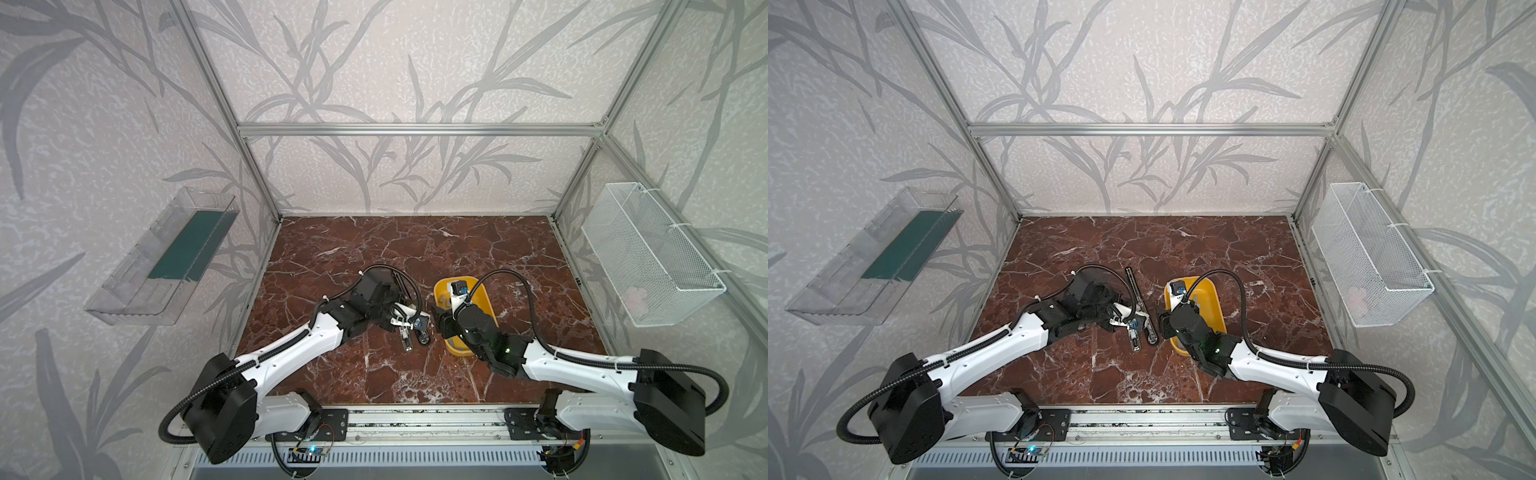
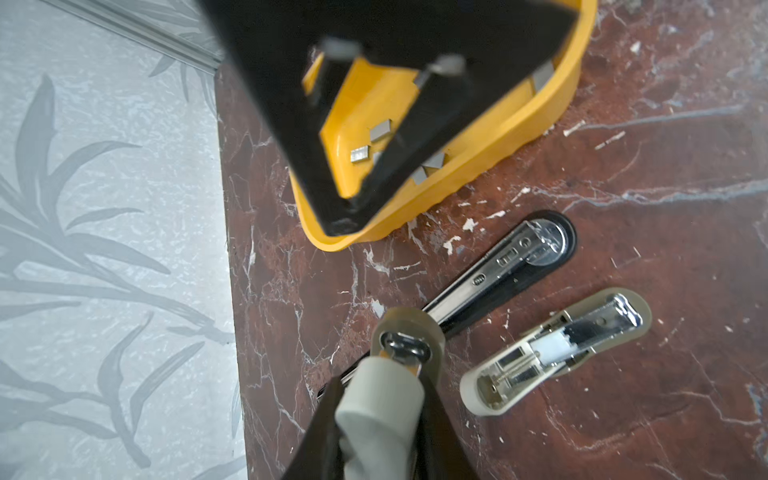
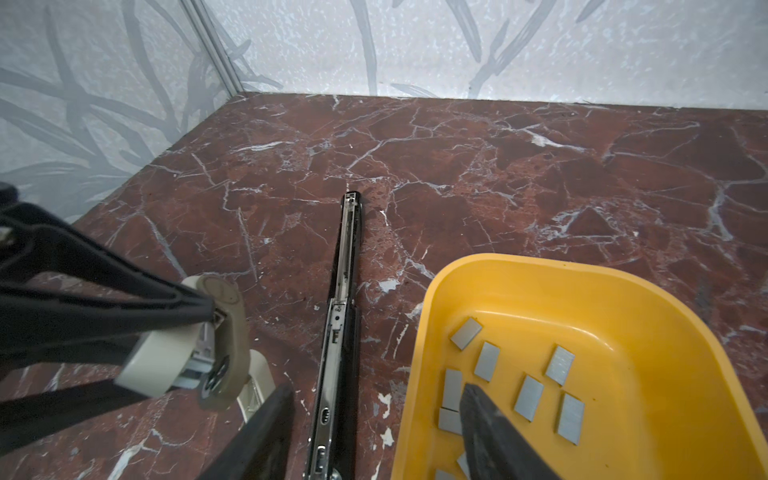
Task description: Load the staples into the stapler
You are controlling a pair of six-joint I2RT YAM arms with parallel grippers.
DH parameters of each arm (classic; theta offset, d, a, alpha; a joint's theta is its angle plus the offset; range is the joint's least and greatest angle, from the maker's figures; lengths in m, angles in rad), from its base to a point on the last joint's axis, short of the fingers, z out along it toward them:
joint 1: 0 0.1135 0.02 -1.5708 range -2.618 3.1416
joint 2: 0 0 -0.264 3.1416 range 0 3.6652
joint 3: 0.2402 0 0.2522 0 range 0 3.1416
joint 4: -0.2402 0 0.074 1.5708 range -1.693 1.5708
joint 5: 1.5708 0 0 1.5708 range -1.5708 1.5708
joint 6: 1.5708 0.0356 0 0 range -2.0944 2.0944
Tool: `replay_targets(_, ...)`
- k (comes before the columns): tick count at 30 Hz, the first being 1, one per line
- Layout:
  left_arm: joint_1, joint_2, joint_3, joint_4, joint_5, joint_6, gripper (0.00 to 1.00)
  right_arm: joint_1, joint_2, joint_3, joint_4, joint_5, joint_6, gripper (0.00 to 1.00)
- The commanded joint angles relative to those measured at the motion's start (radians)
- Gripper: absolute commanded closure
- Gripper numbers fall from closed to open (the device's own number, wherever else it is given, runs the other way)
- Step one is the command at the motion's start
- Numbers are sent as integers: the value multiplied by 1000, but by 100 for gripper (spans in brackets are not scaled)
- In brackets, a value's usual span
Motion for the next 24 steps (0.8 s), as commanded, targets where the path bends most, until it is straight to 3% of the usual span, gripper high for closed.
replay_targets(1,2,-48,-14,79,84,-71,100,-3,-31,-32,134,-88,-40,38)
replay_targets(13,-9,-55,-6,53,166,-92,100,-2,-37,-98,346,-294,-50,46)
replay_targets(18,-10,-52,-5,39,184,-83,100,-2,-23,-97,352,-287,-36,47)
replay_targets(24,-11,-59,-5,16,201,-54,100,-3,-26,-88,290,-196,-11,49)
